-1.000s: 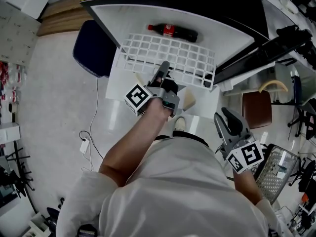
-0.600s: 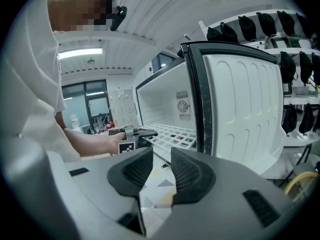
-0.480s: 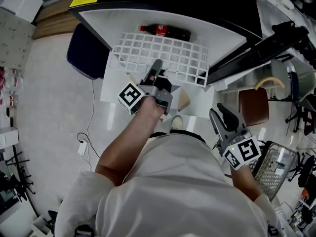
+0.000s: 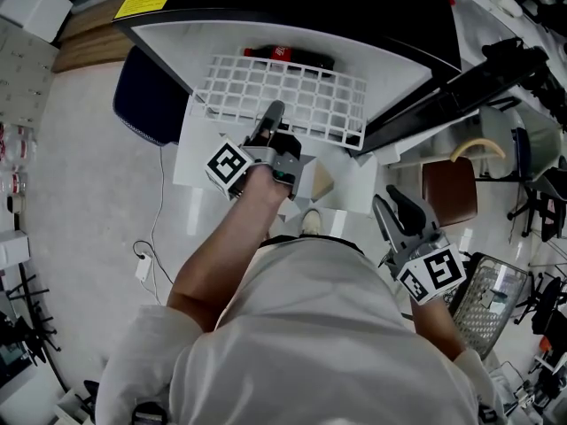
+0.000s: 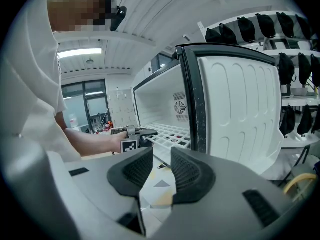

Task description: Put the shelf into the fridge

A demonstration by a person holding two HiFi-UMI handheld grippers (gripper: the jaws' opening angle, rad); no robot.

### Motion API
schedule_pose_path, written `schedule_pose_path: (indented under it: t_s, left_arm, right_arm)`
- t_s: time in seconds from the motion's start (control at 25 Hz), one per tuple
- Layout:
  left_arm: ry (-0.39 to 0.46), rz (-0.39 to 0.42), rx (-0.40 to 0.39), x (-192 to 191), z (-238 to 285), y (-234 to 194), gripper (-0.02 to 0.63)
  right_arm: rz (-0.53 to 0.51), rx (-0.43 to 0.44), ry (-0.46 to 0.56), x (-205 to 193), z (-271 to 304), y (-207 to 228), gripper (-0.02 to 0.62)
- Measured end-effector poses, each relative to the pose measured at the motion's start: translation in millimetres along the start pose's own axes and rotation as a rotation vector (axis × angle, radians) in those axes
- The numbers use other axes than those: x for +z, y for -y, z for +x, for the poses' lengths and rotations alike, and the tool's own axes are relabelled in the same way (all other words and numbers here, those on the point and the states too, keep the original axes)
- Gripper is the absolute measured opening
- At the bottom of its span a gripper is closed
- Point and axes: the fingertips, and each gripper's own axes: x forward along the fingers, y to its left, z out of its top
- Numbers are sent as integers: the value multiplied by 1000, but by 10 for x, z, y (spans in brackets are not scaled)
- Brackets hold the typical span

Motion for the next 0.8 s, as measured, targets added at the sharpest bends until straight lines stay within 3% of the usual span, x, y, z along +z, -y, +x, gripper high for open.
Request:
schedule_pose_path:
  t_s: [0.8]
  left_arm:
    - [5,15,-21,113,465,-10,35]
  right_arm:
    - [9,-50,0,-8,-130,240,120]
